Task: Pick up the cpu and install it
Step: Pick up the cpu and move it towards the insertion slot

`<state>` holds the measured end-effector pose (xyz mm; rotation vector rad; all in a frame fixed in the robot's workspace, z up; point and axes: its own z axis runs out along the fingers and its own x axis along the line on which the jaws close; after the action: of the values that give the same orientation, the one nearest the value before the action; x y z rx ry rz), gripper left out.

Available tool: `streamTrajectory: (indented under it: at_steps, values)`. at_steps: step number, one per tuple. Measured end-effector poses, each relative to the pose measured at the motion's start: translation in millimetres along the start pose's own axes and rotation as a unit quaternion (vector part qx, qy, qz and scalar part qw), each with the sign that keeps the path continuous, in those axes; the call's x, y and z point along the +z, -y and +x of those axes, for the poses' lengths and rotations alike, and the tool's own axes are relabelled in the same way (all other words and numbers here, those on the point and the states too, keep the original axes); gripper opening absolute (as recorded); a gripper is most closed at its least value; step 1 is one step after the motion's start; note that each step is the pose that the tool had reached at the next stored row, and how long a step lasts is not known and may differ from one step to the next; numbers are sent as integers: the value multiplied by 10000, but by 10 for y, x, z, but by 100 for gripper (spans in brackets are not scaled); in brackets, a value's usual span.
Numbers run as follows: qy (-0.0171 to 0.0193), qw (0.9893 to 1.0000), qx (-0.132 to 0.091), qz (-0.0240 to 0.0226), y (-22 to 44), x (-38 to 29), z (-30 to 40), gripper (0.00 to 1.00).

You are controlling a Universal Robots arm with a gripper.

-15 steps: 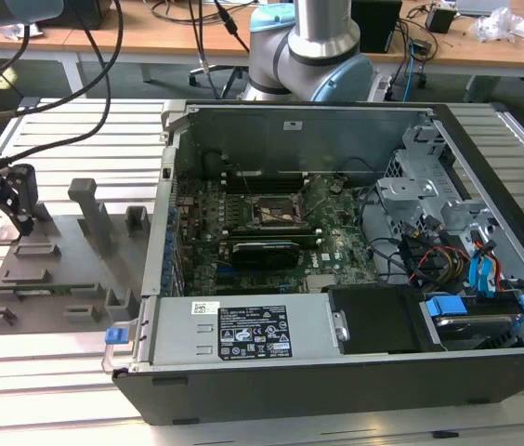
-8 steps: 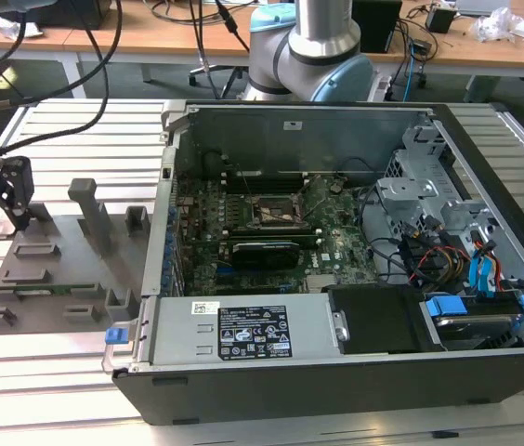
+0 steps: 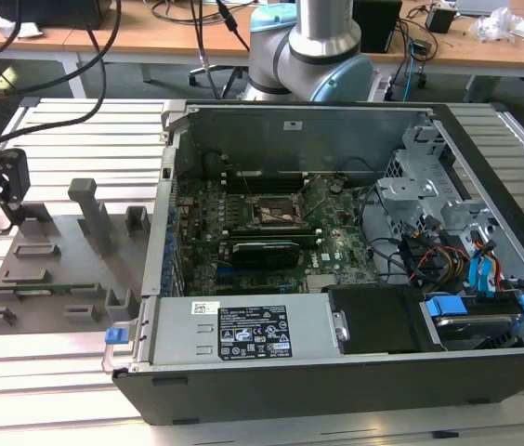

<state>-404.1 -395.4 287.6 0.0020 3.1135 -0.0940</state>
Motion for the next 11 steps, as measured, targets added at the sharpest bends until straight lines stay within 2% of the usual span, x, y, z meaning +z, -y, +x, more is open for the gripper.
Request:
streamTrajectory:
  at_steps: [7, 11]
  values:
    - [0, 10000, -1, 38, 3, -92, -3, 55]
    - [0, 10000, -2, 77, 6, -164, -5, 55]
